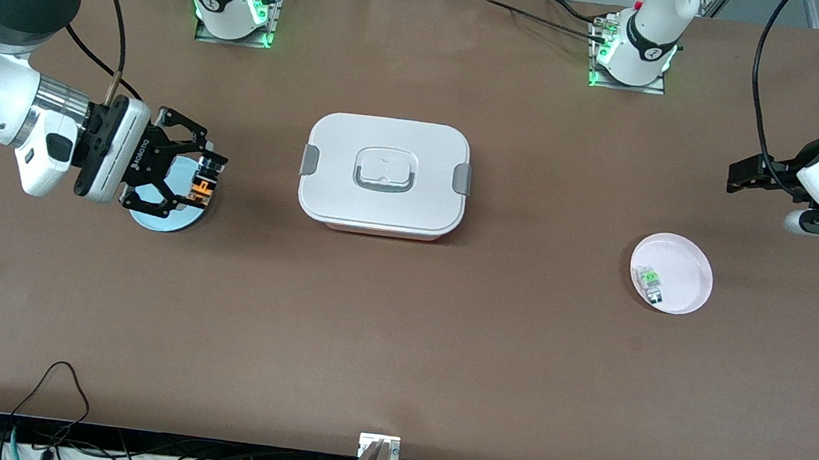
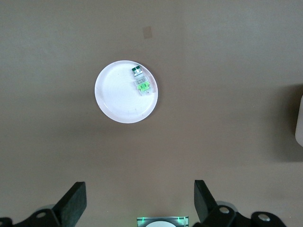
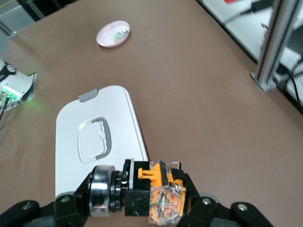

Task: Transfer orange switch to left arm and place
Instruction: 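Lift the orange switch with the right gripper toward the white box, then carry the switch over the box while the left gripper reaches toward it, then grasp the orange switch with the left gripper, then open the right gripper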

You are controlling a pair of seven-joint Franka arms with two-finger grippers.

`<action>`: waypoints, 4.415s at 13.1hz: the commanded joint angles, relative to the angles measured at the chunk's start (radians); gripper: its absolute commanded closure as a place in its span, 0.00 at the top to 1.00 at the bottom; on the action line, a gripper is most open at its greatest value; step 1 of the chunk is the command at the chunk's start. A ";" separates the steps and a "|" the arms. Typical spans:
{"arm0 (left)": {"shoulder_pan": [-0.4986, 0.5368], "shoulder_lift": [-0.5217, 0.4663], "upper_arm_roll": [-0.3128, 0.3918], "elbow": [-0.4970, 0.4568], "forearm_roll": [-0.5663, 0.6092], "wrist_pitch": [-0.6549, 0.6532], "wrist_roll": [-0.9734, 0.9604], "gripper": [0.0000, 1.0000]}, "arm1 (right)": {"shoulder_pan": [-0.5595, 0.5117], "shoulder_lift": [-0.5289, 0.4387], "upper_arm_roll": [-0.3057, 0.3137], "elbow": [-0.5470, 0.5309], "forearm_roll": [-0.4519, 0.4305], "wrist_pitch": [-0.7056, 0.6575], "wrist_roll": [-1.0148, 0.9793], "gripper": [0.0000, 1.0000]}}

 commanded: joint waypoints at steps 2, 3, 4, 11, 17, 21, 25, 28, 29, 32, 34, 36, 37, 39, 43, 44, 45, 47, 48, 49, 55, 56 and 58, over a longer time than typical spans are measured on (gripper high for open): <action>0.007 0.008 -0.003 0.025 -0.074 -0.019 -0.005 1.00 | -0.007 0.020 0.004 -0.003 0.150 -0.017 -0.226 0.28; 0.007 0.008 -0.003 0.025 -0.095 -0.019 -0.002 1.00 | -0.007 0.028 0.004 -0.006 0.207 -0.020 -0.276 0.28; 0.004 0.010 -0.009 0.025 -0.106 -0.045 0.006 1.00 | -0.007 0.037 0.007 -0.009 0.255 -0.020 -0.323 0.28; -0.010 0.034 -0.023 0.020 -0.168 -0.236 0.084 1.00 | 0.025 0.129 0.174 0.000 0.490 0.099 -0.494 0.29; 0.038 0.033 -0.021 -0.010 -0.743 -0.150 0.089 1.00 | 0.208 0.229 0.206 0.075 0.556 0.364 -0.512 0.29; 0.045 0.028 -0.024 -0.130 -1.041 -0.051 0.208 1.00 | 0.234 0.247 0.209 0.131 0.675 0.372 -0.509 0.29; 0.020 0.034 -0.052 -0.230 -1.285 0.190 0.360 1.00 | 0.271 0.273 0.211 0.174 0.692 0.424 -0.503 0.29; 0.010 0.058 -0.191 -0.248 -1.401 0.509 0.359 1.00 | 0.305 0.293 0.209 0.178 0.691 0.469 -0.512 0.29; 0.010 0.077 -0.228 -0.251 -1.451 0.584 0.359 1.00 | 0.311 0.296 0.209 0.180 0.692 0.483 -0.512 0.29; 0.010 0.135 -0.306 -0.253 -1.500 0.727 0.362 1.00 | 0.316 0.296 0.209 0.181 0.692 0.490 -0.508 0.29; 0.009 0.151 -0.317 -0.254 -1.566 0.741 0.368 1.00 | 0.316 0.296 0.209 0.178 0.691 0.490 -0.512 0.29; 0.007 0.149 -0.343 -0.285 -1.611 0.781 0.365 1.00 | 0.316 0.296 0.209 0.177 0.691 0.490 -0.511 0.29; 0.006 0.148 -0.352 -0.289 -1.621 0.784 0.365 1.00 | 0.316 0.296 0.209 0.177 0.691 0.490 -0.511 0.29; 0.004 0.164 -0.381 -0.302 -1.699 0.784 0.371 1.00 | 0.316 0.296 0.209 0.175 0.689 0.490 -0.511 0.29; 0.004 0.163 -0.392 -0.308 -1.721 0.784 0.373 0.99 | 0.316 0.296 0.209 0.175 0.688 0.490 -0.512 0.29; 0.004 0.164 -0.400 -0.308 -1.721 0.784 0.371 0.97 | 0.316 0.296 0.209 0.174 0.688 0.490 -0.512 0.29; 0.004 0.168 -0.414 -0.308 -1.721 0.778 0.370 0.95 | 0.316 0.296 0.209 0.174 0.686 0.490 -0.512 0.29; -0.004 0.175 -0.418 -0.308 -1.723 0.775 0.373 0.93 | 0.316 0.296 0.209 0.174 0.683 0.490 -0.514 0.29; -0.010 0.175 -0.418 -0.308 -1.721 0.775 0.373 0.86 | 0.316 0.296 0.209 0.174 0.683 0.490 -0.514 0.29; -0.010 0.175 -0.418 -0.308 -1.721 0.775 0.373 0.75 | 0.316 0.296 0.209 0.174 0.685 0.490 -0.514 0.29; -0.002 0.191 -0.418 -0.308 -1.715 0.774 0.449 0.31 | 0.317 0.296 0.209 0.171 0.685 0.490 -0.512 0.31; 0.001 0.189 -0.418 -0.308 -1.714 0.774 0.445 0.25 | 0.316 0.296 0.209 0.171 0.686 0.490 -0.512 0.32; 0.004 0.186 -0.418 -0.306 -1.715 0.774 0.440 0.13 | 0.316 0.296 0.209 0.171 0.686 0.489 -0.502 0.40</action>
